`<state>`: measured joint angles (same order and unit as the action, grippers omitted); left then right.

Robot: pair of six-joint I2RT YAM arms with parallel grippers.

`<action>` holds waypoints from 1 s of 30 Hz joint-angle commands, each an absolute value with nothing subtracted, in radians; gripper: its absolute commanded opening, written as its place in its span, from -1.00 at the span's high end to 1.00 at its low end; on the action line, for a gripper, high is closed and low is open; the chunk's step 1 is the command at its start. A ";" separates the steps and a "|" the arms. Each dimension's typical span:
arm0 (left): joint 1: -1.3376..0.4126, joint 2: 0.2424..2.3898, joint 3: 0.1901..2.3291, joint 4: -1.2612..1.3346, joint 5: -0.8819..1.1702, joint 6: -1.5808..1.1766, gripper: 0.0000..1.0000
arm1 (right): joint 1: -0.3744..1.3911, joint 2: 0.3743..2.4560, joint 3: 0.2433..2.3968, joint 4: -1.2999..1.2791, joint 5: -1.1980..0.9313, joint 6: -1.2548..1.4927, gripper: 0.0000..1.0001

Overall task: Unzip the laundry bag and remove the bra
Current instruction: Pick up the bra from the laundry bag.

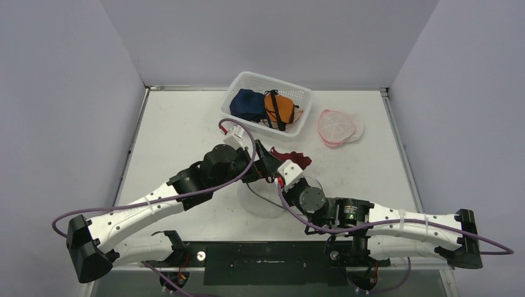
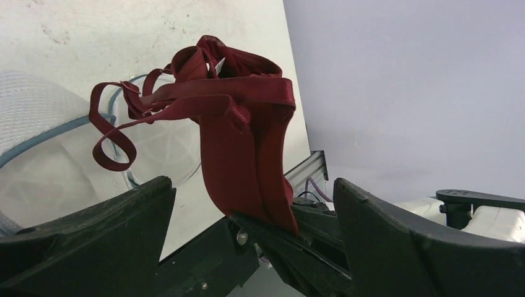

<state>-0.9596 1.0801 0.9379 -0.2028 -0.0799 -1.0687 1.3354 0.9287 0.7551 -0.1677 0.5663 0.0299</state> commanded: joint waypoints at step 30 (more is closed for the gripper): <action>-0.963 1.163 0.935 -0.047 -0.069 -1.085 0.77 | 1.384 0.935 0.829 -0.180 0.539 0.090 -0.09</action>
